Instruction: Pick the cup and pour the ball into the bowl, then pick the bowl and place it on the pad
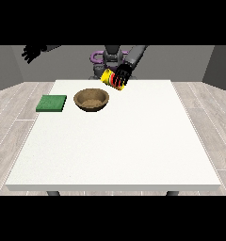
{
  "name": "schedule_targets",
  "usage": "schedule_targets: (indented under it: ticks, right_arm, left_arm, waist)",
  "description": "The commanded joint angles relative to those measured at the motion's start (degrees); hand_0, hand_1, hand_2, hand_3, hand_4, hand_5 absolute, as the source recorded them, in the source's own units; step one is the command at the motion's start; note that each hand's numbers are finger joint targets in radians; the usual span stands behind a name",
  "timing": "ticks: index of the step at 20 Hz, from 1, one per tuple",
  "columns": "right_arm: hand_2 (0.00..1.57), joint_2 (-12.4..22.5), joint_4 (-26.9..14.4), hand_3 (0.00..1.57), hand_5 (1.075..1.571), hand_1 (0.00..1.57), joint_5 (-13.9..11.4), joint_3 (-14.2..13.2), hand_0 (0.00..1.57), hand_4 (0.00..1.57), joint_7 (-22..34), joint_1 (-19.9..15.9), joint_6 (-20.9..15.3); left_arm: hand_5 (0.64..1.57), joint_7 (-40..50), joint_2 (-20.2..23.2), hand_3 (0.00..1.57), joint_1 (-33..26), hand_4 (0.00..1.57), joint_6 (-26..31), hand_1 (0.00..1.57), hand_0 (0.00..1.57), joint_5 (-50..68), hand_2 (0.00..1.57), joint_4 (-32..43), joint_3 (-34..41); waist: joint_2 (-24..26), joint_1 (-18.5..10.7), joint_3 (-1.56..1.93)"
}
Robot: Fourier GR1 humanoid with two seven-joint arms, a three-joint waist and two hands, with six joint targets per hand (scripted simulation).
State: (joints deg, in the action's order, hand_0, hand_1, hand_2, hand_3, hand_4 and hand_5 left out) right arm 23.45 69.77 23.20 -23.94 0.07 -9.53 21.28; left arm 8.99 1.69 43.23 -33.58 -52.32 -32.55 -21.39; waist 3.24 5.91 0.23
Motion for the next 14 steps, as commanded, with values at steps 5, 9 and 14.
schedule_targets:
  ticks: [5, 9, 14]
  right_arm:
    - [0.0, -0.5, -4.64, 0.15, 1.559, 0.0, -1.82, 1.54, 0.0, 0.7, -2.91, -3.52, 1.07]
    - [0.0, -2.51, -5.27, 0.25, 1.555, 0.0, -2.39, 2.44, 0.0, 0.7, -3.94, -4.22, 0.18]
    - [0.0, -1.89, -6.48, 0.3, 1.555, 0.0, -2.72, 2.92, 0.0, 0.7, -2.53, -7.25, -0.77]
  left_arm:
    - [1.554, 19.81, -1.66, 1.57, 10.63, 1.41, 8.7, 1.33, 1.33, -11.71, 1.57, 0.34, -9.74]
    - [1.561, 26.51, -1.68, 1.57, 14.59, 1.19, 14.42, 1.49, 1.49, -18.96, 1.57, 2.96, -15.14]
    - [1.57, 27.76, -1.68, 1.57, 15.9, 1.01, 22.15, 0.73, 0.73, -22.78, 1.57, 1.04, -19.5]
  waist:
    - [-0.87, 1.29, -0.16]
    - [-0.11, 2.66, -0.12]
    - [-1.14, 2.2, -0.18]
